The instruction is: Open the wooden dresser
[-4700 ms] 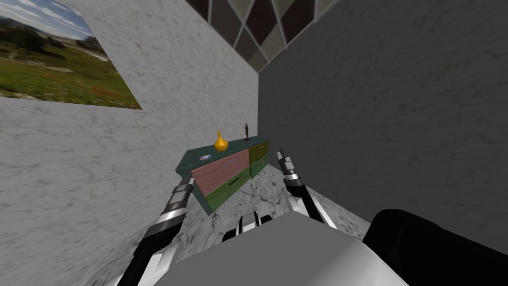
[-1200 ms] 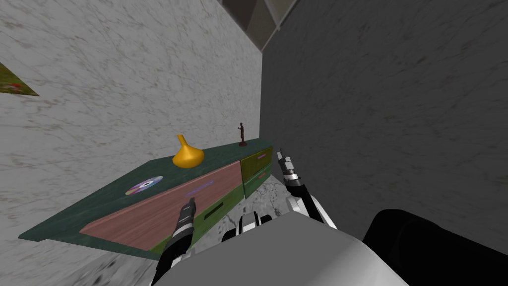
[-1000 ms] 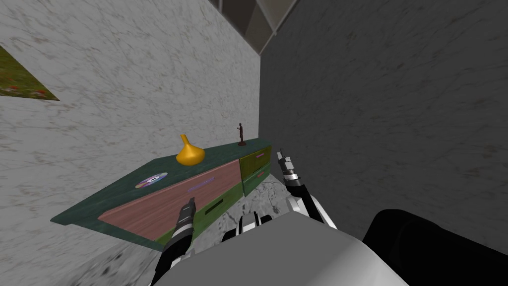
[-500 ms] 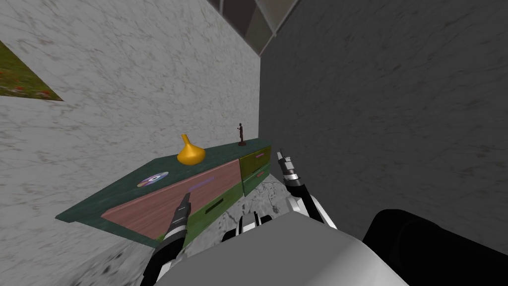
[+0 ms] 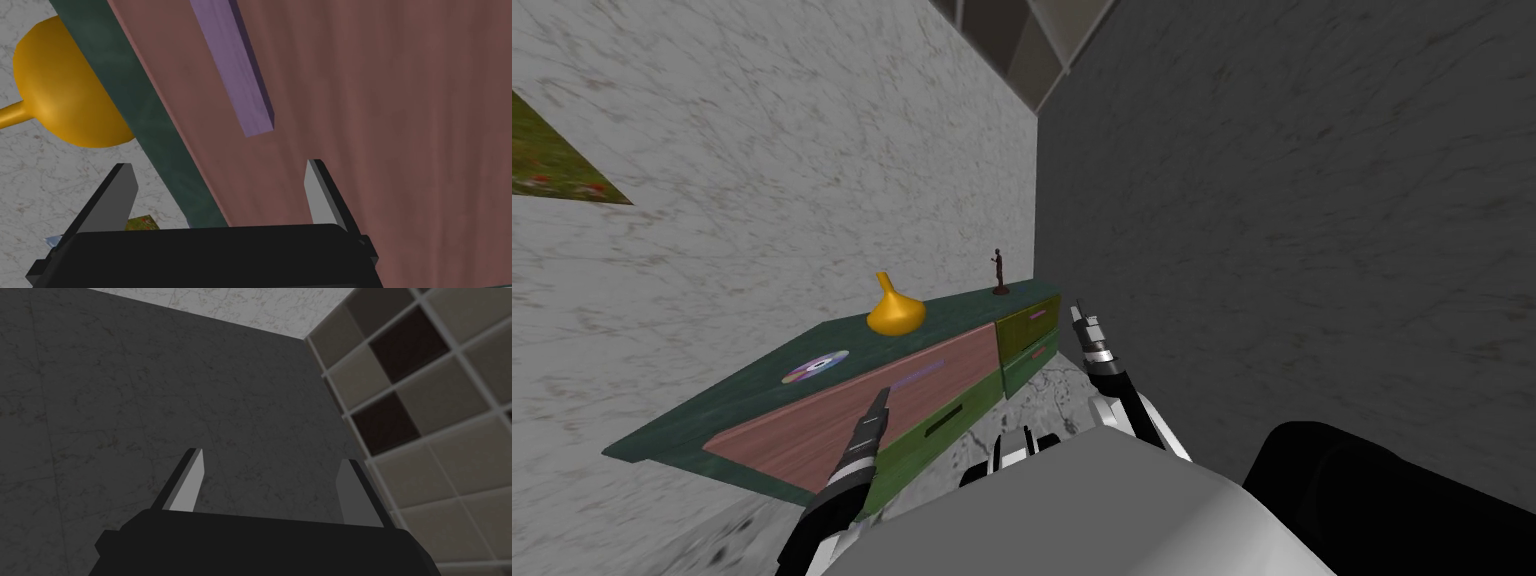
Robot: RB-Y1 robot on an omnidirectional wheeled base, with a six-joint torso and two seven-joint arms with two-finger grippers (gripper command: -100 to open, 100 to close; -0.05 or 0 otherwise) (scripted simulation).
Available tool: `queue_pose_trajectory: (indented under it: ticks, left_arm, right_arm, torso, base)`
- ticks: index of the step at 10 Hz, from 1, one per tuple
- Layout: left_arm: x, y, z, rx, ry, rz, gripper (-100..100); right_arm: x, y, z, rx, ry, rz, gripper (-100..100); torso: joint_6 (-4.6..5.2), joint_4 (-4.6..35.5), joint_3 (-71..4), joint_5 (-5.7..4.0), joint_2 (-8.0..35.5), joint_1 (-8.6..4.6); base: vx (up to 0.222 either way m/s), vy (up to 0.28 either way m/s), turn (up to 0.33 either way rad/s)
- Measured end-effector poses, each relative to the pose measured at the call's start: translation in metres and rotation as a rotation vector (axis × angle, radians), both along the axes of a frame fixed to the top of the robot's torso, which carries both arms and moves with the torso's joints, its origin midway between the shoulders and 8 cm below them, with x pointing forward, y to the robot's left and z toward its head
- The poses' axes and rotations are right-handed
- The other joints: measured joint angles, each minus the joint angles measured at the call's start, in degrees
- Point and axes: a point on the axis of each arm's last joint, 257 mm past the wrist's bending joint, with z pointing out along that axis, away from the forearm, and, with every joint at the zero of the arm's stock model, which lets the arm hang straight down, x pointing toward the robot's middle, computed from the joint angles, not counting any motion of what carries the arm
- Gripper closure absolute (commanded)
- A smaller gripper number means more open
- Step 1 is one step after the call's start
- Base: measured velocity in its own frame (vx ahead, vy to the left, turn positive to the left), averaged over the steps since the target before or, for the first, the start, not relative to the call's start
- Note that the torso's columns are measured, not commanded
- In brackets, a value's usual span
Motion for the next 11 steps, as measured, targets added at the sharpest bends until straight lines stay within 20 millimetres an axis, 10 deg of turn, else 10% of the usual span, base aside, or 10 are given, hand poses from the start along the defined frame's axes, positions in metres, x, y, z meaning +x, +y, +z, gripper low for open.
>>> queue_pose_trajectory:
  ticks: [10,11]
  left_arm:
    - [-0.001,-0.029,-0.012,-0.124,-0.039,0.053,-100]
    - [-0.001,-0.029,-0.012,-0.125,-0.037,0.054,100]
  right_arm:
    - [0.000,0.000,0.000,0.000,0.000,0.000,0]
    - [0.000,0.000,0.000,0.000,0.000,0.000,0]
  torso:
    - [0.00,0.0,0.0,-0.01,0.1,-0.02]
    - [-0.01,0.0,0.1,-0.01,0.2,-0.06]
  base:
    - [0.045,0.015,-0.002]
    - [0.006,0.002,0.001]
